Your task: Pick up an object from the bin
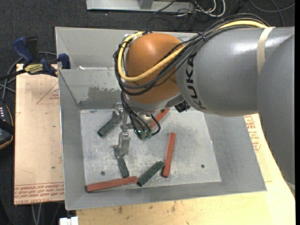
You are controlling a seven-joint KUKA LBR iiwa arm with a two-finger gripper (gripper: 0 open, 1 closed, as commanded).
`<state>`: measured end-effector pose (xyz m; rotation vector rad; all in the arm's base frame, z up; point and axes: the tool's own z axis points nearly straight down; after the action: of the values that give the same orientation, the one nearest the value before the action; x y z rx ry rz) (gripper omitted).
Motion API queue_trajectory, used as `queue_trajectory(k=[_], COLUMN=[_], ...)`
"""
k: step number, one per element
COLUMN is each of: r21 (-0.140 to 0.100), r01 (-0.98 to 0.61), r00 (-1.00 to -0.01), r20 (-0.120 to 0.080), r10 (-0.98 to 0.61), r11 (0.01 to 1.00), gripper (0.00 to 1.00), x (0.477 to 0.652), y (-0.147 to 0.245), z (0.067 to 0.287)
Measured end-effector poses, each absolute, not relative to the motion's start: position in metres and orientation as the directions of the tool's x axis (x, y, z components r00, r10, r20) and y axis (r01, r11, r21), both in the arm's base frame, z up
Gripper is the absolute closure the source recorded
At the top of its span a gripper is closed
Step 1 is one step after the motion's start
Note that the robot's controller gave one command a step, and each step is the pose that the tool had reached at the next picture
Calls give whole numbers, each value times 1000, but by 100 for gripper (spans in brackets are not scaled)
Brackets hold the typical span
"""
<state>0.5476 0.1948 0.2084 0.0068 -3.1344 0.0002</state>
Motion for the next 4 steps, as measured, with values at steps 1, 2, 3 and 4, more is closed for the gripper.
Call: queue_trajectory(k=[1,2,3,4], r21=[4,7,4,2], r01=[36,34,51,51], r00=[-999,-999,-999,-999], r20=[-2,-7,-11,-3], r10=[36,34,51,51], r11=[999,999,999,999], gripper=[0,100,100,0], x=[603,605,598,597], y=[173,175,153,152], z=[69,76,226,221])
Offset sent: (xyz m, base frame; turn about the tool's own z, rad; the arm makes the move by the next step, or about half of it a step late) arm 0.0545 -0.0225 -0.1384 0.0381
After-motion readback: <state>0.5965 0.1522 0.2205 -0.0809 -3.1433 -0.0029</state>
